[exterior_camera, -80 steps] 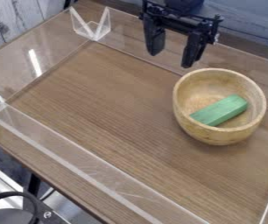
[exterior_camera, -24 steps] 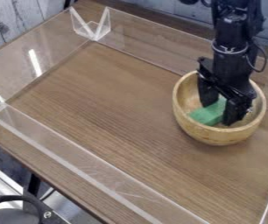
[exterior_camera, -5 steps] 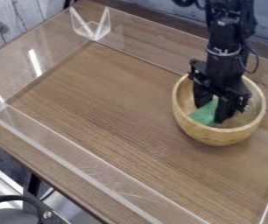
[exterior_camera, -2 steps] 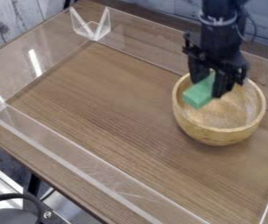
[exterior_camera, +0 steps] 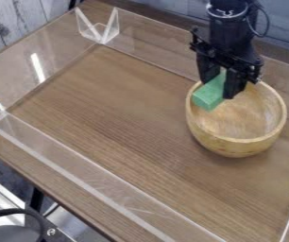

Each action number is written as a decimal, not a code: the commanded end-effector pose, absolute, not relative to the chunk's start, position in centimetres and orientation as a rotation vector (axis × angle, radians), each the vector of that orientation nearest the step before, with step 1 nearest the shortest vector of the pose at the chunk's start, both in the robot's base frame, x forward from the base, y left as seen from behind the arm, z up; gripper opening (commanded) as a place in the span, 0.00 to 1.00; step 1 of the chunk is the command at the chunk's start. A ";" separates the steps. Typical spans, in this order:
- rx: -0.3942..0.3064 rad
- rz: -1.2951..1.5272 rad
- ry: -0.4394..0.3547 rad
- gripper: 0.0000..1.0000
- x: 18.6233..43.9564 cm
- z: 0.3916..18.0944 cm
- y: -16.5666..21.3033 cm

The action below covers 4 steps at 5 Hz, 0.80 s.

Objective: Remove the green block from inside the brown bowl and put it on the table

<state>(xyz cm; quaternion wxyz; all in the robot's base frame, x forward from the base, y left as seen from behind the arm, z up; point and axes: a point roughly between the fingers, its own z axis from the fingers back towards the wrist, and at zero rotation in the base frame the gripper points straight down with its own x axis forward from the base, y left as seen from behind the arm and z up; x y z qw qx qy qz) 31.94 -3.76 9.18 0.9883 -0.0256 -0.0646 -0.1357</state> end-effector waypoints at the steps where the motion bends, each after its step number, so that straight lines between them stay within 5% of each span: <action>1: -0.040 -0.259 -0.182 0.00 31.8 11.3 -2.7; 4: 0.001 -0.121 -0.143 0.00 28.7 11.2 5.5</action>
